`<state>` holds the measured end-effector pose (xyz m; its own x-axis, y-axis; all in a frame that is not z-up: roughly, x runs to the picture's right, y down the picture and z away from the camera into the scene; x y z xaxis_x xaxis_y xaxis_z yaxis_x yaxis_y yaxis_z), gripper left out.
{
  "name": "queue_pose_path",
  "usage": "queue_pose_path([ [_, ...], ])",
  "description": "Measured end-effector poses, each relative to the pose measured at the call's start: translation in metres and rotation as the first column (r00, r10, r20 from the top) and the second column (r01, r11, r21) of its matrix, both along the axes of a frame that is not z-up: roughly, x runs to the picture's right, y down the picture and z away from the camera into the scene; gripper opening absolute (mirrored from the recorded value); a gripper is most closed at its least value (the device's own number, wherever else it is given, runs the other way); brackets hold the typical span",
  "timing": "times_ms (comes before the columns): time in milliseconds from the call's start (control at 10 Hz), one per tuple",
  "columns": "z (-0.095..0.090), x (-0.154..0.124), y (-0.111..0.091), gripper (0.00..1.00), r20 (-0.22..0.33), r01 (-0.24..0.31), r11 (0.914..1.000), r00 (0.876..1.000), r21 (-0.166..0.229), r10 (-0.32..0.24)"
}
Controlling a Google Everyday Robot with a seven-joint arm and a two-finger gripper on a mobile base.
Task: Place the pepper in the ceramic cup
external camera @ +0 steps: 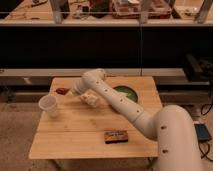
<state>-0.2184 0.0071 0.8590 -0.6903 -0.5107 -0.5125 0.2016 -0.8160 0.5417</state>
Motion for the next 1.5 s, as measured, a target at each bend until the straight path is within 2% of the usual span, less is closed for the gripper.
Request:
queue_pose_path([
  [200, -0.041, -0.003, -0.015, 0.12, 0.057, 0.014, 0.9979, 0.998, 0.064, -0.018],
  [300, -0.054, -0.005, -0.017, 0.12, 0.071, 0.031, 0.9955, 0.997, 0.09, -0.037],
  [500, -0.079, -0.014, -0.013, 0.12, 0.09, 0.09, 0.9858, 0.991, 0.142, -0.103],
  [600, -0.09, -0.023, -0.006, 0.12, 0.097, 0.134, 0.977, 0.984, 0.166, -0.152],
  [900, -0.101, -0.047, 0.008, 0.12, 0.086, 0.229, 0.9548, 0.965, 0.189, -0.249],
  [1200, -0.097, -0.067, 0.025, 0.14, 0.076, 0.299, 0.9388, 0.946, 0.17, -0.316],
  [1500, -0.086, -0.073, 0.032, 0.39, 0.059, 0.33, 0.9326, 0.938, 0.147, -0.341],
])
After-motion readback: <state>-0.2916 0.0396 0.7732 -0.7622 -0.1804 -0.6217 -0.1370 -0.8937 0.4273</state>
